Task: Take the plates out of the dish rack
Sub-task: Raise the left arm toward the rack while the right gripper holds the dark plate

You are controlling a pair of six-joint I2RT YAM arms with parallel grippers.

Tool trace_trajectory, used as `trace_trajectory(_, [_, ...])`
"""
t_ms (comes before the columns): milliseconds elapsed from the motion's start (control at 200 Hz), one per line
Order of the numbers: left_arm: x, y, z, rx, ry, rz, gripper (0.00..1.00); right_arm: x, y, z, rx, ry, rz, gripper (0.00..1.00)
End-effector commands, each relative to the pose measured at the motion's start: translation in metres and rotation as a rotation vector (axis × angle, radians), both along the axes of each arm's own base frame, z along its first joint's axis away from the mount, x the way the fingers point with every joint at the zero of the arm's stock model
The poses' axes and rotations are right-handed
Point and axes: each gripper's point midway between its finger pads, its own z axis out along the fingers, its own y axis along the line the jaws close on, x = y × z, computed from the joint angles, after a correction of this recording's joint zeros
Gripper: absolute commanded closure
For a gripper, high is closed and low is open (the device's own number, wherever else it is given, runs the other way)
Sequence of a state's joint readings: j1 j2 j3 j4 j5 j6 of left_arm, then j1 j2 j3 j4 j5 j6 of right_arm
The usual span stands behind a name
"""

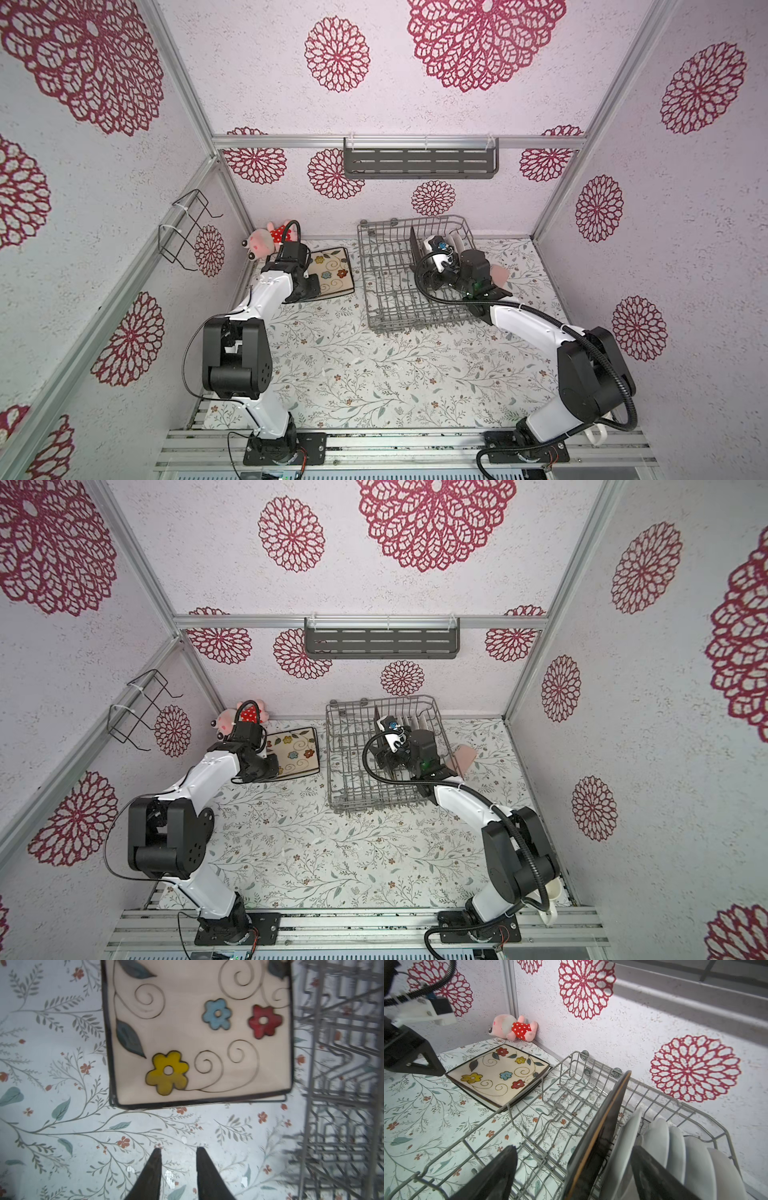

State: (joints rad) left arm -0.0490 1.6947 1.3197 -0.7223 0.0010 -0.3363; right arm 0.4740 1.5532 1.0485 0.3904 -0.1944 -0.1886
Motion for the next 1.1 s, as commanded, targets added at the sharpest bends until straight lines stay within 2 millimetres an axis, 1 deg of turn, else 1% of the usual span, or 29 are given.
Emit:
trace_trajectory(0, [0.006, -0.014, 0.033, -0.073, -0.092, -0.04, 0.61, -0.011, -0.01, 0.025, 0.036, -0.033, -0.019, 0.11])
trace_trajectory(130, [0.004, -0.025, 0.054, -0.1, -0.142, -0.079, 0.52, -0.013, -0.014, 0.015, 0.033, -0.013, -0.033, 0.1])
trace_trajectory(215, [0.003, -0.028, 0.066, -0.114, -0.171, -0.092, 0.49, -0.017, -0.012, 0.011, 0.04, -0.013, -0.021, 0.1])
trace_trajectory(365, [-0.001, -0.038, 0.085, -0.161, -0.215, -0.117, 0.4, -0.018, -0.01, -0.001, 0.023, -0.016, -0.009, 0.11])
trace_trajectory(490, [-0.003, -0.038, 0.096, -0.167, -0.245, -0.117, 0.38, -0.018, -0.008, -0.008, 0.013, -0.051, 0.0, 0.12])
trace_trajectory(565, [-0.004, -0.039, 0.101, -0.171, -0.258, -0.118, 0.37, -0.017, -0.006, -0.013, 0.005, -0.073, 0.007, 0.15])
trace_trajectory(675, [-0.005, -0.042, 0.107, -0.189, -0.266, -0.127, 0.36, -0.011, -0.005, -0.021, -0.007, -0.078, -0.004, 0.17])
trace_trajectory(860, [-0.011, -0.07, 0.132, -0.328, -0.322, -0.233, 0.35, -0.003, -0.002, -0.033, -0.027, -0.079, -0.012, 0.2])
trace_trajectory(1096, [-0.022, -0.09, 0.154, -0.408, -0.384, -0.344, 0.34, 0.005, -0.001, -0.041, -0.031, -0.092, -0.036, 0.23])
